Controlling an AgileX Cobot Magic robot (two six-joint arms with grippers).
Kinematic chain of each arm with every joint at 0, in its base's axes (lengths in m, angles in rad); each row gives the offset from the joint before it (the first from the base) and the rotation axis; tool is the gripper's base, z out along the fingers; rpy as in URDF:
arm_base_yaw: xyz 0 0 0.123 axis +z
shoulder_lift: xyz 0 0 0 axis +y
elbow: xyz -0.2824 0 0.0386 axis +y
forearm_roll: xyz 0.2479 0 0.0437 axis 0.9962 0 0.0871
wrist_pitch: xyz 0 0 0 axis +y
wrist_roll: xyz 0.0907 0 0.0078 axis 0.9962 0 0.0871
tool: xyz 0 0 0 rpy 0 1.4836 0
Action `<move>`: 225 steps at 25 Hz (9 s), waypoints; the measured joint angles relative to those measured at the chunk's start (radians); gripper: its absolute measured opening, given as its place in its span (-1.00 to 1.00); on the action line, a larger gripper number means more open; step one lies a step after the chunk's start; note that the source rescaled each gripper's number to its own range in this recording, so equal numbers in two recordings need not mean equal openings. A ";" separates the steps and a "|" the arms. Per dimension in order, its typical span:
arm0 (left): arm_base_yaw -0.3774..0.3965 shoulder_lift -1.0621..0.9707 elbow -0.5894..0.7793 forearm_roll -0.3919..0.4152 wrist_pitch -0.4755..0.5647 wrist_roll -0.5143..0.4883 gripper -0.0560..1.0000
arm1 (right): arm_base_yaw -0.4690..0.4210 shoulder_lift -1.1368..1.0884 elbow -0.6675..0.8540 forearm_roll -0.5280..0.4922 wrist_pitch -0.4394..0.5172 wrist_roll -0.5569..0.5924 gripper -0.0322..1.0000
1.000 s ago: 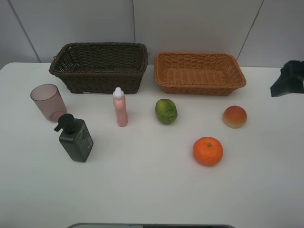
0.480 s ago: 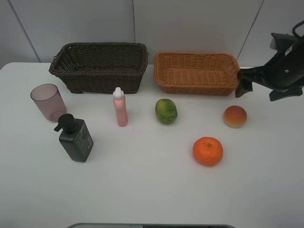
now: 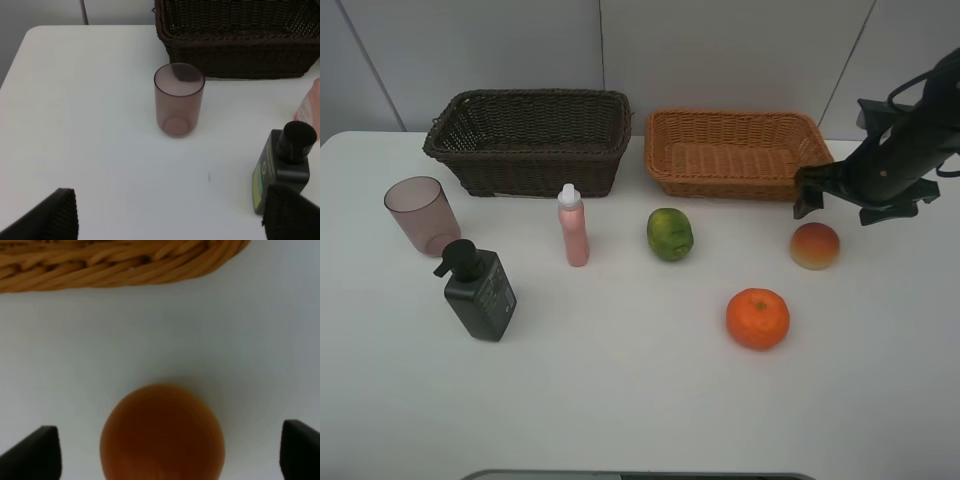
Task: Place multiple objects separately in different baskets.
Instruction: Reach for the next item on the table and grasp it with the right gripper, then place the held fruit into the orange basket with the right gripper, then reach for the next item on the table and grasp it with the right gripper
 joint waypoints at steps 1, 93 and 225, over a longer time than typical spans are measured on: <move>0.000 0.000 0.000 0.000 0.000 0.000 0.91 | 0.000 0.010 0.000 0.001 -0.004 0.000 0.67; 0.000 0.000 0.000 0.001 0.000 0.000 0.91 | 0.103 0.220 -0.734 -0.076 0.450 -0.130 -0.89; 0.000 0.000 0.000 0.005 0.000 0.001 0.91 | 0.579 0.395 -0.392 -0.271 0.074 0.414 0.68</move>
